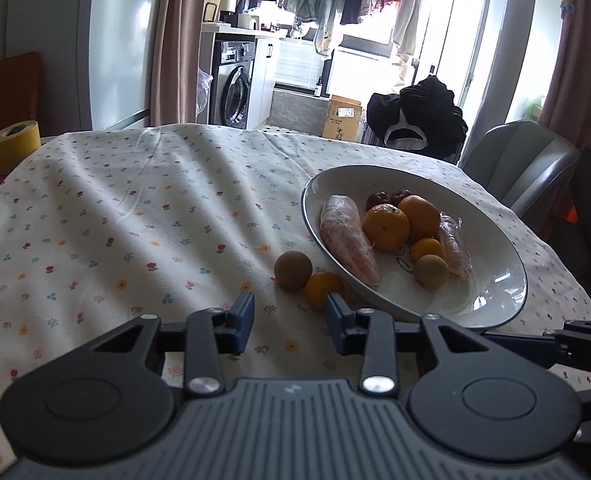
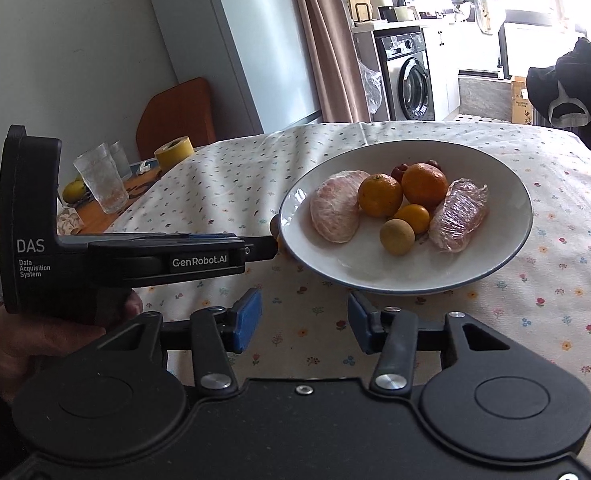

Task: Organize fruits
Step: 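Withdraw both open tools from the bowl toward the remaining fruit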

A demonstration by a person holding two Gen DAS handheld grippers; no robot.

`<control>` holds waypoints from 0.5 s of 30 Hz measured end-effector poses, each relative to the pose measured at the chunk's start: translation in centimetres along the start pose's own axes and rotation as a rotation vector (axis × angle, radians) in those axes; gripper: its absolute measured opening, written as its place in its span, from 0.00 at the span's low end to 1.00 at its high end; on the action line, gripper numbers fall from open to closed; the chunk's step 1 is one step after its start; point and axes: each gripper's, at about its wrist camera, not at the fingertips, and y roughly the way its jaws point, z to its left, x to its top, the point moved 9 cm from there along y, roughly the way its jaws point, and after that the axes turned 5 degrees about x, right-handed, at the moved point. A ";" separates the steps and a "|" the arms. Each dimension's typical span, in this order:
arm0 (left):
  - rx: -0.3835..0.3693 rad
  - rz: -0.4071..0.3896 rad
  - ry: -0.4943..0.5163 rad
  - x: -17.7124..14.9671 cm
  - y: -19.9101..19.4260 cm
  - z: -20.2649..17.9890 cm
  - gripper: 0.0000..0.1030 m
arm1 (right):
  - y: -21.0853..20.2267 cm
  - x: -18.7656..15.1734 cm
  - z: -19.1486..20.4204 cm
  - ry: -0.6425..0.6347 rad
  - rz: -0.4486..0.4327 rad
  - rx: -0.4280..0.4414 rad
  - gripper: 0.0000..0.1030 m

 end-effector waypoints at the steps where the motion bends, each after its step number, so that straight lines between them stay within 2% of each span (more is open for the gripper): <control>1: -0.007 0.008 0.007 -0.1 0.3 -0.2 0.31 | 0.0 0.0 -0.2 0.004 0.000 -0.005 0.46; 9: -0.022 0.018 0.052 -0.2 1.4 -1.4 0.31 | -0.2 -0.3 -1.0 0.022 0.000 -0.031 0.47; 15: -0.005 0.009 0.095 0.1 1.8 -1.9 0.31 | -0.3 -0.3 -1.5 0.035 -0.002 -0.028 0.47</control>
